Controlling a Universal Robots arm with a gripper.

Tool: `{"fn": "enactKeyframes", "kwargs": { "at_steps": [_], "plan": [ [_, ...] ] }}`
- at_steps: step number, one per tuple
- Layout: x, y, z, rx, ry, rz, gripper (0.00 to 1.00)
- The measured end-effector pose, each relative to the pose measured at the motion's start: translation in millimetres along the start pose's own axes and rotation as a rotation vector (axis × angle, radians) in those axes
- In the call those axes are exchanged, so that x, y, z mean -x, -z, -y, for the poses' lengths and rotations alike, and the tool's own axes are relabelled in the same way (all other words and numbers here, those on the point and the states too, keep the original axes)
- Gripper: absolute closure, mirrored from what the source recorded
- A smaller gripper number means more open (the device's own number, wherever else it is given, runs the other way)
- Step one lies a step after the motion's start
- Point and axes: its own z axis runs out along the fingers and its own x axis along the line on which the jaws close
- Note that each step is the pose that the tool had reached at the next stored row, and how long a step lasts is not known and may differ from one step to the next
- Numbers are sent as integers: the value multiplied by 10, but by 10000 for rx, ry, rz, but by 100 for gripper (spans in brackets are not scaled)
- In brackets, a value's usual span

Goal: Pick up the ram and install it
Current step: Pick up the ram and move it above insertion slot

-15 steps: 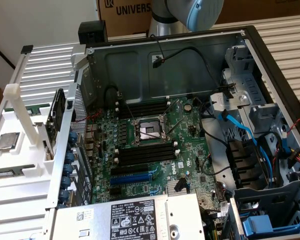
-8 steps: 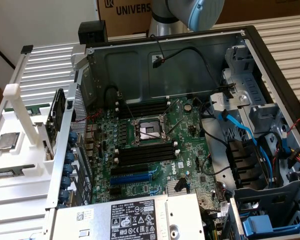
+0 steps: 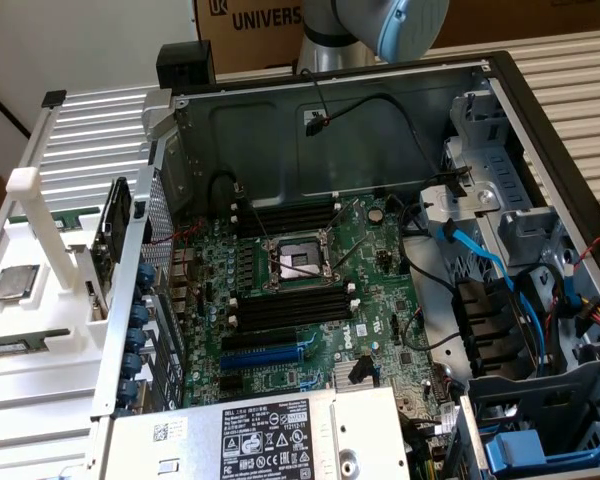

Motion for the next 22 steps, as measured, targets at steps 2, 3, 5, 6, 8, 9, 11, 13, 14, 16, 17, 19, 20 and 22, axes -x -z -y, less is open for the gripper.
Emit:
{"fn": "enactKeyframes", "kwargs": {
  "at_steps": [2, 3, 5, 6, 8, 9, 11, 13, 14, 16, 17, 19, 20, 22],
  "plan": [
    [-6, -38, 6, -1, 32, 2, 90],
    [-8, -56, 9, 0, 47, 3, 90],
    [-18, -111, 20, 2, 88, 4, 90],
    [-21, -129, 24, 2, 102, 5, 90],
    [-28, -164, 32, 2, 128, 5, 90],
    [-31, -183, 36, 3, 144, 6, 90],
    [-39, -220, 44, 3, 175, 8, 90],
    [-47, -257, 52, 4, 208, 9, 90],
    [-55, -292, 59, 5, 239, 10, 90],
    [-63, -329, 66, 5, 272, 11, 90],
    [-67, -347, 69, 6, 288, 12, 90],
    [-77, -402, 78, 7, 337, 14, 90],
    [-80, -421, 81, 7, 354, 15, 90],
    [-87, -457, 86, 9, 386, 15, 90]
  ]
}}
